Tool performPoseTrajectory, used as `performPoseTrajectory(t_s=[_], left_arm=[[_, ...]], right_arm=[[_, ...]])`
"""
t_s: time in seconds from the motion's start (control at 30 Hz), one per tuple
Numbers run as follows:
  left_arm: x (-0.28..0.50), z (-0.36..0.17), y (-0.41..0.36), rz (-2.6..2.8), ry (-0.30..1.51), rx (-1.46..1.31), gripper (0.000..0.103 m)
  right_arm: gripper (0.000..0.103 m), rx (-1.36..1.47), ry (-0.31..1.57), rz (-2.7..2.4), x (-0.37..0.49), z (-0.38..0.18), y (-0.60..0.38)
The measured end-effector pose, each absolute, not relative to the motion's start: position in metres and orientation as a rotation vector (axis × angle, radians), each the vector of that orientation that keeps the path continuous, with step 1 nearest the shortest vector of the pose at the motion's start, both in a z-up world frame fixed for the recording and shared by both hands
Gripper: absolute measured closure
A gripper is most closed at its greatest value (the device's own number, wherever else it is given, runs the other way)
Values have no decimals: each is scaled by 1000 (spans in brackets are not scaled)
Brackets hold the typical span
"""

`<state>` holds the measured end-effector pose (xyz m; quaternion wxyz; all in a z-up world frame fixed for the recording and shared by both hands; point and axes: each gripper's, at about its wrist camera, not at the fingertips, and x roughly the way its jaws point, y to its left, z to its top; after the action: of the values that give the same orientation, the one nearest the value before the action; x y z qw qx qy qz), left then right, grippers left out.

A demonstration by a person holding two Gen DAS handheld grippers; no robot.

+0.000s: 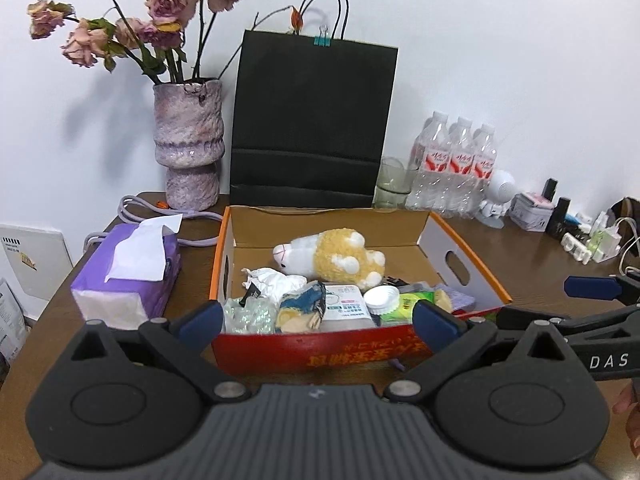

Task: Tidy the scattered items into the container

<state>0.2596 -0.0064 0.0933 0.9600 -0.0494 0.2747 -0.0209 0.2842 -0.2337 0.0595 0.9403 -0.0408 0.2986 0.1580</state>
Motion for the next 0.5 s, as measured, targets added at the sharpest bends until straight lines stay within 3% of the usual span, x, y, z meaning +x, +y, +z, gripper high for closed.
performPoseTrajectory(t_s=[0.5], left_arm=[[203, 80, -11, -31, 505, -114, 0]], right_arm=[[0, -32, 558, 336, 222, 51, -243]])
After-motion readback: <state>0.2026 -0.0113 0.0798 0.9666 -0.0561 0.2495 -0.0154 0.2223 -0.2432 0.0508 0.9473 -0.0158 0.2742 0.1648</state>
